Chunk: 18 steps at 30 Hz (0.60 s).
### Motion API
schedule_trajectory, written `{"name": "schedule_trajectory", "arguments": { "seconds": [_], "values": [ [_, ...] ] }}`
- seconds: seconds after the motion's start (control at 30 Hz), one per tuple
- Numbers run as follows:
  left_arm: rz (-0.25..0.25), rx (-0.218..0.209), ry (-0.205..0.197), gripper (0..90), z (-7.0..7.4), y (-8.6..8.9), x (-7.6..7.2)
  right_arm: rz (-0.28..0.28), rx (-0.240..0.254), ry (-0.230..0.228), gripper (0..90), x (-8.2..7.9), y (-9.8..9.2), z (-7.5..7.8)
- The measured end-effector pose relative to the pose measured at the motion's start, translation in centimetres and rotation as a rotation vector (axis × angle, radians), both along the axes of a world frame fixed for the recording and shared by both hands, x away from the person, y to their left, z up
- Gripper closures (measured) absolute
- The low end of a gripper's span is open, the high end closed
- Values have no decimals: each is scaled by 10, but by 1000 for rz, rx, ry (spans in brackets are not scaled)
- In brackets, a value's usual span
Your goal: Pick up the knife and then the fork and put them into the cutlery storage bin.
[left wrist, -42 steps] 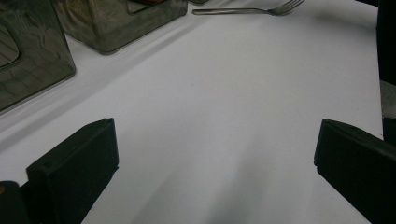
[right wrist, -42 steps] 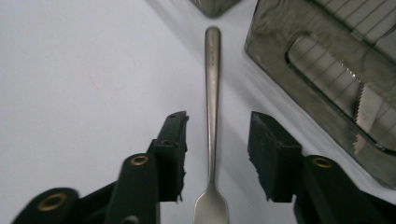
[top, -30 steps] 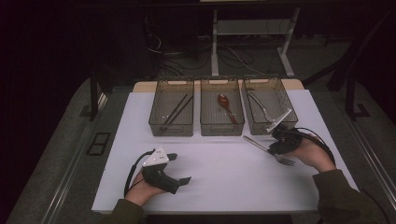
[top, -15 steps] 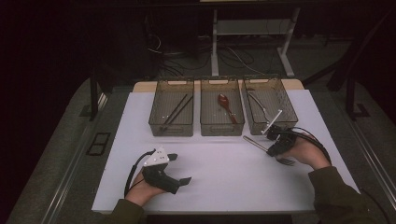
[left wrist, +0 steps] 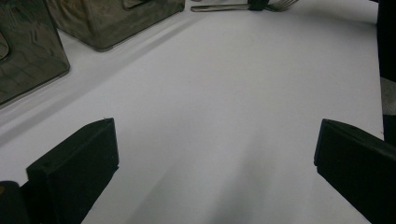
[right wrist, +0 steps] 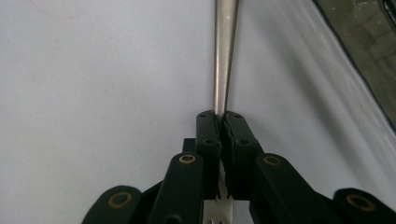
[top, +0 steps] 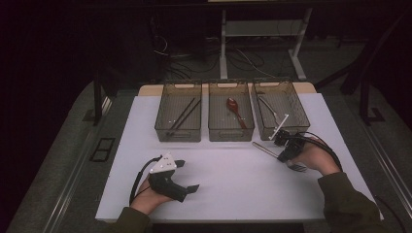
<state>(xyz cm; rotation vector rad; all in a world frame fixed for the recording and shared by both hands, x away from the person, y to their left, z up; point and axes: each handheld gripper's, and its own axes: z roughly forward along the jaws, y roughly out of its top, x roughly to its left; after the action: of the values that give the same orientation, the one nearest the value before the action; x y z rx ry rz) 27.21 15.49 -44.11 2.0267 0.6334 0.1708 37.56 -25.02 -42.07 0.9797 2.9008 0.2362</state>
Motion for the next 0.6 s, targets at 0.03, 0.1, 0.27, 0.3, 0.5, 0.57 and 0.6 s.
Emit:
{"name": "schedule_trajectory", "arguments": {
  "seconds": [0.03, 0.1, 0.27, 0.3, 0.5, 0.57, 0.6],
  "values": [
    [0, 0, 0, 0, 0, 0, 0, 0, 6, -2, 846, 0, -1, 0],
    [0, -1, 0, 0, 0, 0, 0, -6, 27, 1, 847, -1, -3, 0],
    [0, 0, 0, 0, 0, 0, 0, -20, 84, -22, 847, -3, -12, 8],
    [-1, 1, -1, 0, 0, 0, 0, -30, 104, -27, 847, -4, -15, 10],
    [1, -1, -1, 0, 0, 0, 0, -50, 205, -55, 846, -8, -25, 17],
    [1, -1, -1, 0, 0, 0, 0, -49, 234, -59, 846, -9, -29, 20],
    [1, 0, -1, 0, 0, 0, 0, -52, 246, -69, 846, -9, -31, 21]
  ]
}}
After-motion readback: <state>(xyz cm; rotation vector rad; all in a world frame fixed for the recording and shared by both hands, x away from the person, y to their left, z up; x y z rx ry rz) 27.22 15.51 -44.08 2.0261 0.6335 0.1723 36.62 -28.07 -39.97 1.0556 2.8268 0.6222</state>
